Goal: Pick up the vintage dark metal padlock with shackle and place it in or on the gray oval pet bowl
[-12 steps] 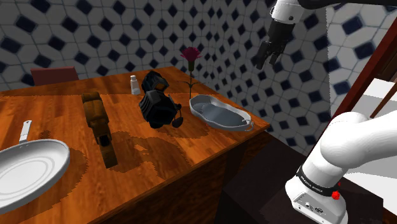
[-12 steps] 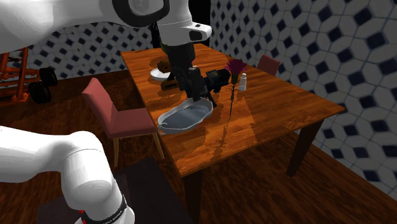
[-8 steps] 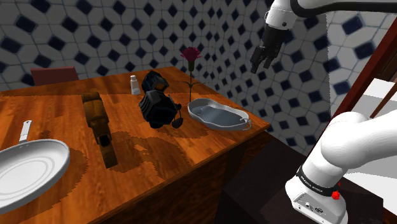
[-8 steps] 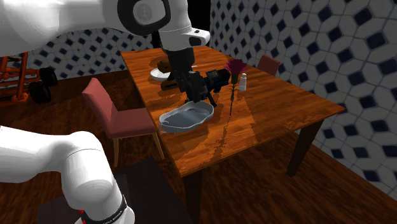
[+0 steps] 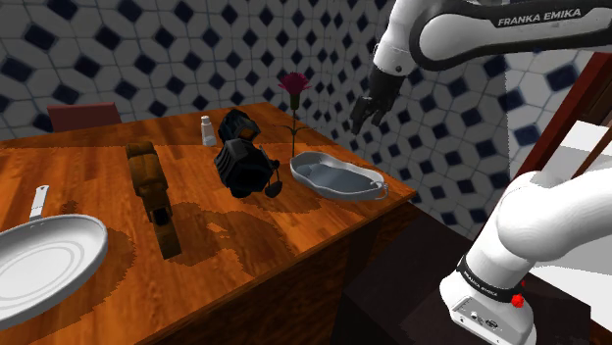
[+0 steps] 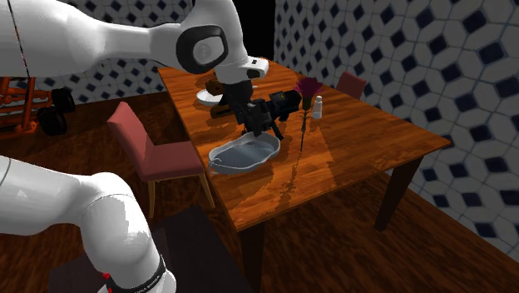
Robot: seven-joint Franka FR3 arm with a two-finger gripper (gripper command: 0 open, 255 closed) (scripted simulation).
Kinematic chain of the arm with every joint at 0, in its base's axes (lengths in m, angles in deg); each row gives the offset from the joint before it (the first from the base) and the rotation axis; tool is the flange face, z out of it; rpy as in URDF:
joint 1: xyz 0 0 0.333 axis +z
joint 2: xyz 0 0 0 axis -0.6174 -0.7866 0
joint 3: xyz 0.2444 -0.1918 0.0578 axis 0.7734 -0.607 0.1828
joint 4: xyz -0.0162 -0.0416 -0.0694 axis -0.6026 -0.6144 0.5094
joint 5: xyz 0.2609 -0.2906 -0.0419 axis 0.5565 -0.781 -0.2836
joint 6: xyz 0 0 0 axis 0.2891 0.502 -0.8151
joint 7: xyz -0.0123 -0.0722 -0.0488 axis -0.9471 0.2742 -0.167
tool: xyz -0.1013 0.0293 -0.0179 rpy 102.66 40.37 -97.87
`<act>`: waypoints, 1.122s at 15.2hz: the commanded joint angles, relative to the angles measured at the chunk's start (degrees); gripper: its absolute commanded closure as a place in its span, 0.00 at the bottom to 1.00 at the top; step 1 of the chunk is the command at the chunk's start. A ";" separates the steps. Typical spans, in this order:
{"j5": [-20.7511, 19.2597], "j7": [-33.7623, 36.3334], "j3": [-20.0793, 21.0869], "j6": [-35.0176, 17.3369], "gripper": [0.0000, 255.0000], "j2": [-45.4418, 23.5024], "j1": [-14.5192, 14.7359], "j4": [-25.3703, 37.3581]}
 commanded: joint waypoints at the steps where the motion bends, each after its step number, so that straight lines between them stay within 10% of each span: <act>1: 0.83 1.34 1.62 -4.09 0.00 -1.80 0.90 -1.11; 17: -3.98 15.36 16.07 -33.80 0.00 -27.48 2.10 3.13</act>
